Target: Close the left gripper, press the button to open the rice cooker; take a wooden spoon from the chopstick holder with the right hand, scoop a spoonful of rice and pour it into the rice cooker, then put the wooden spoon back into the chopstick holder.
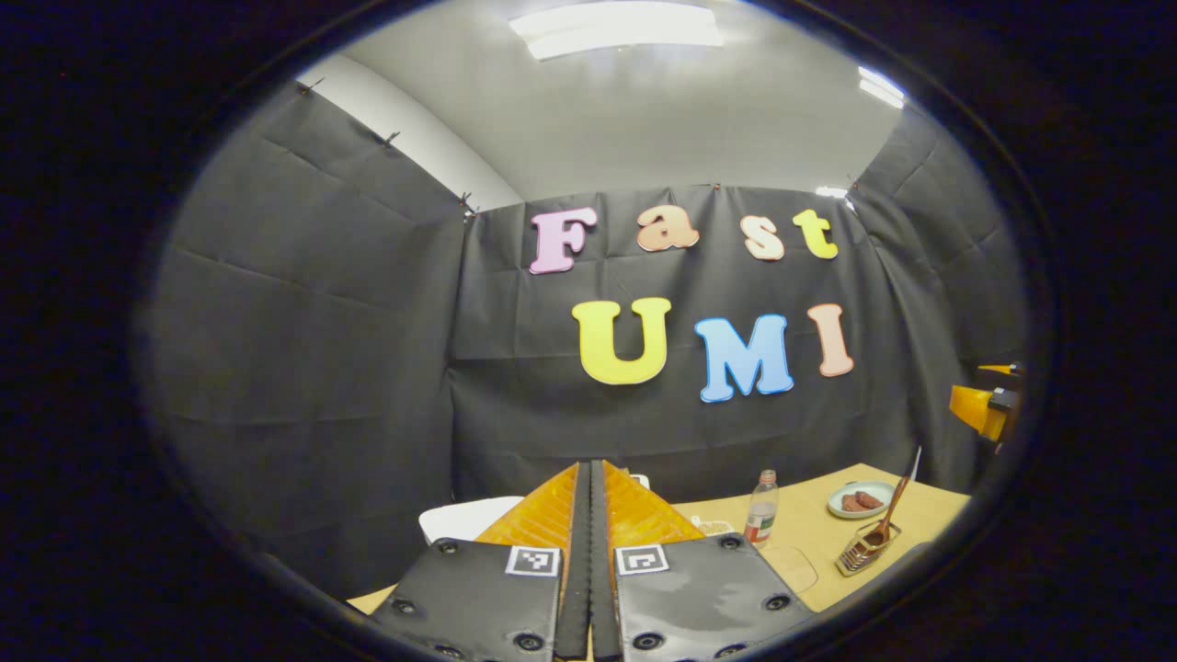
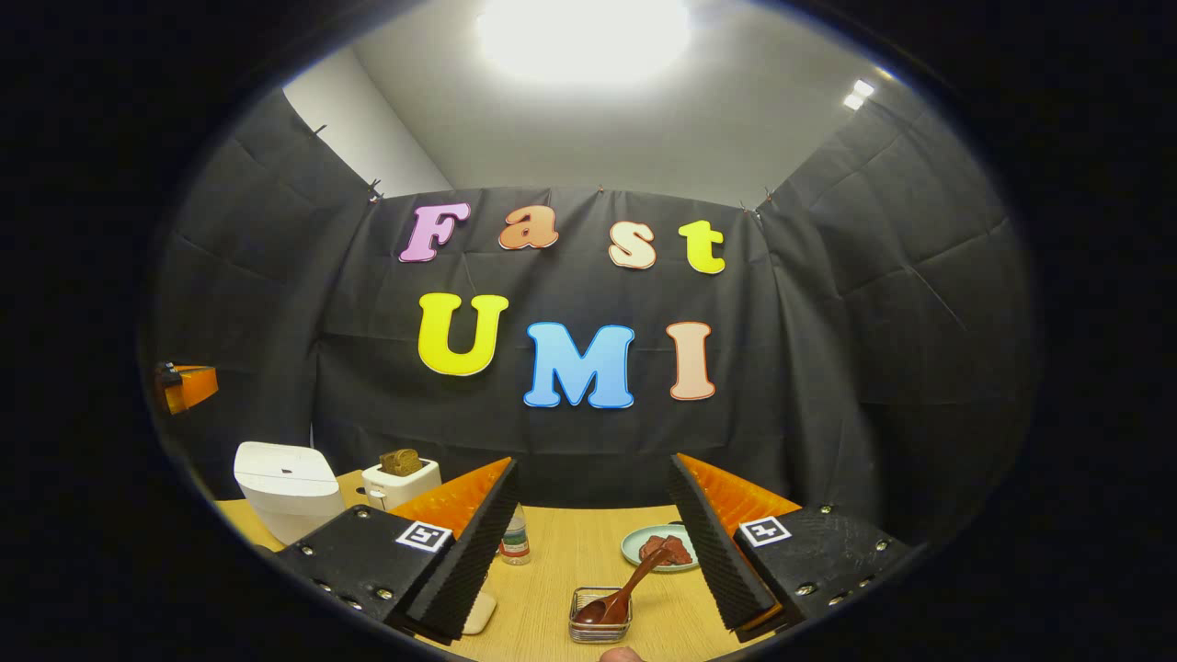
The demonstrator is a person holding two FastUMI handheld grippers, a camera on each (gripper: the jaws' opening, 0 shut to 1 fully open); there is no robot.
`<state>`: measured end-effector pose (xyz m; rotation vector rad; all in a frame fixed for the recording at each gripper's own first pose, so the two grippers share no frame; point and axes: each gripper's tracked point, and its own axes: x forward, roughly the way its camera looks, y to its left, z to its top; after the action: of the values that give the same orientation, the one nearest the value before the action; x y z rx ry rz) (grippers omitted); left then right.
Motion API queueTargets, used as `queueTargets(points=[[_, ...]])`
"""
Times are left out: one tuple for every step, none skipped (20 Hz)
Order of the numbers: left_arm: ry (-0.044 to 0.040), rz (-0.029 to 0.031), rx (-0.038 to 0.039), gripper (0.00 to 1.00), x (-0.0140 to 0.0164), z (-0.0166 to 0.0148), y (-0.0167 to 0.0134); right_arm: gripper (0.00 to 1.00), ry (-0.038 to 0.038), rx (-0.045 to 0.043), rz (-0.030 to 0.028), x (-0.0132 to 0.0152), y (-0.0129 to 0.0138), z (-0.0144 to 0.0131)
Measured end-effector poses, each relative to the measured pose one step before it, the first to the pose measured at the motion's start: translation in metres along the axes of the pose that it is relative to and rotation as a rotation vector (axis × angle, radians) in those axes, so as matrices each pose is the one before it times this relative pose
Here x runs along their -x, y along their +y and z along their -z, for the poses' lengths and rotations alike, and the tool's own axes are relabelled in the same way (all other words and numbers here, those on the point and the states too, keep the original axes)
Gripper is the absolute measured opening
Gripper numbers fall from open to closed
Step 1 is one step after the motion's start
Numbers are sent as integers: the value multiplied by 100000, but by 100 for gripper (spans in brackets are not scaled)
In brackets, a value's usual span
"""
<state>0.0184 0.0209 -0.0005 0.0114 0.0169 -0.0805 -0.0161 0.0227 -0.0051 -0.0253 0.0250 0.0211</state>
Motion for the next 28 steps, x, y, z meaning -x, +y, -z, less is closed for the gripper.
queueTargets(points=[[676,355,161,8,-424,115,113,98,-543,589,565,156,-46,-173],[425,550,385,8,-753,76,245,98,-367,659,636,110,16,-28],[134,15,439,8,-623,57,341,98,-166,514,645,40,48,-51],[306,305,668,8,-605,368,393,98,201,319,878,180,-109,198],[672,-80,650,8,-572,217,485,98,284,21,863,137,-112,59],[1119,12,600,8,-564,635,373,98,163,-240,803,144,-22,80],[1098,250,438,8,-599,516,624,98,463,-195,1045,138,-98,93],[782,-215,63,8,-841,467,580,98,635,32,990,132,-163,239],[495,-46,14,8,-765,265,623,98,609,265,1146,118,-92,130],[616,-486,-101,8,-986,541,486,98,346,258,1431,202,-202,19],[1110,-609,136,8,-686,432,617,98,166,182,1512,97,-188,21],[1393,-819,128,8,-719,818,766,98,17,151,1385,245,-96,13],[803,118,690,8,-744,567,308,98,147,256,1044,143,20,37],[895,274,858,8,-693,581,216,98,786,475,874,169,97,317],[798,775,490,8,-831,593,210,98,923,555,704,170,155,247],[1347,525,-80,8,-995,715,298,98,711,652,702,276,163,159],[2199,971,410,8,-833,982,322,98,382,618,718,199,104,29],[2006,425,1128,8,-789,739,277,98,248,491,647,190,71,62],[1889,933,1526,8,-565,690,179,98,395,115,203,135,235,50],[1640,293,1140,8,-598,923,261,98,757,63,368,189,286,136],[1601,232,365,7,-727,722,284,93,819,-12,648,124,56,219],[1764,-119,-159,8,-662,1146,294,98,598,-10,590,185,118,70],[1672,363,-227,8,-733,862,243,98,463,20,521,87,81,63],[1763,154,-764,8,-617,898,-9,98,617,237,435,157,153,193],[1701,-192,-915,8,-453,647,366,98,595,379,408,58,98,139],[1469,-107,-716,8,-449,966,267,98,284,373,446,165,13,76],[1478,82,-584,8,-583,661,184,98,257,199,495,6,-26,-7],[1547,-560,-70,8,-423,865,278,98,333,-15,220,121,23,135]])
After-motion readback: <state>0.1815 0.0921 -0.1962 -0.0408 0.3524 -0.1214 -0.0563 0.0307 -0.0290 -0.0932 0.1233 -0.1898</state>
